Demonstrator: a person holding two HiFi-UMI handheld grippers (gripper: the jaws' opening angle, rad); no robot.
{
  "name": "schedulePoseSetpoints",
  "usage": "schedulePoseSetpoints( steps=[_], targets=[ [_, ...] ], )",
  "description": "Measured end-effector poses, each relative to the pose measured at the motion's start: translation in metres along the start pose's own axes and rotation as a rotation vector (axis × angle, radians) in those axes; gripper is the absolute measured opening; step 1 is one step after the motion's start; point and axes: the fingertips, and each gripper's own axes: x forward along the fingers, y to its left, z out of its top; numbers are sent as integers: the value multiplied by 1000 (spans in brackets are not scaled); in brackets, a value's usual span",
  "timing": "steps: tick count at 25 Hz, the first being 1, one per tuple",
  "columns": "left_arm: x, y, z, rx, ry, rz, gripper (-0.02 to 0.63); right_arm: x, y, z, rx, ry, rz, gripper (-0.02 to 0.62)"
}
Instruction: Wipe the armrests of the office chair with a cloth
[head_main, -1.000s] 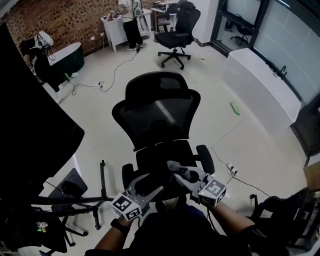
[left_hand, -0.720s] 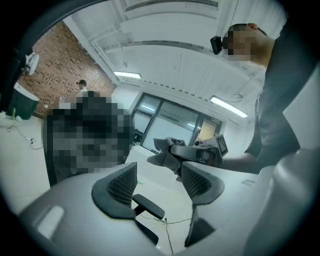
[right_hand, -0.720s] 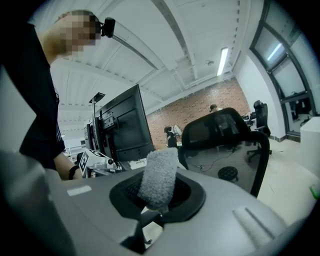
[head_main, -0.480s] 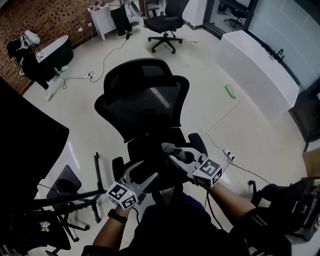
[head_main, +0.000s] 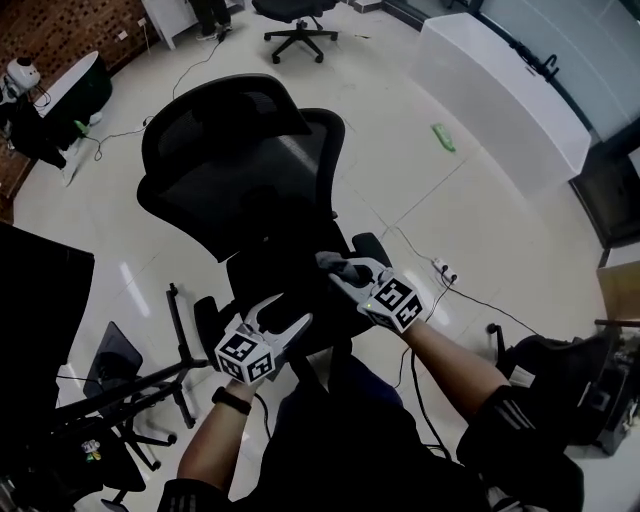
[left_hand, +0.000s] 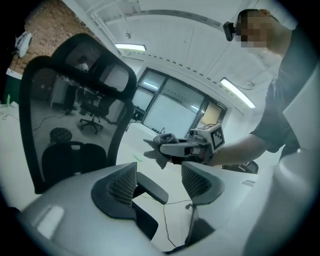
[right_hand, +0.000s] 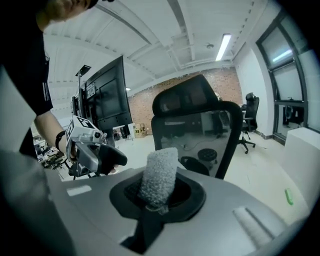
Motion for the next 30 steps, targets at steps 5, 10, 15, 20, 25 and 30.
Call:
schedulePoseSetpoints(
  steps=[5, 10, 15, 20, 25, 30],
  targets=[
    [35, 24, -24, -29, 67, 18, 302, 14, -50, -59, -4, 139, -46, 34],
    [74, 45, -46, -65, 119, 24, 302, 29, -104, -115, -32, 284, -88, 34],
    [109, 56, -69, -79, 169, 19, 302, 44, -143, -163, -105, 416, -115, 34],
    [135, 64, -91, -99, 214, 18, 307, 62, -166, -193, -175, 505, -101, 34],
    [154, 69, -101, -93, 247, 22, 307, 76, -183, -219, -240, 592, -65, 34],
    [165, 69, -108, -95, 268, 19, 307, 85, -184, -229, -254, 600, -14, 35]
  ],
)
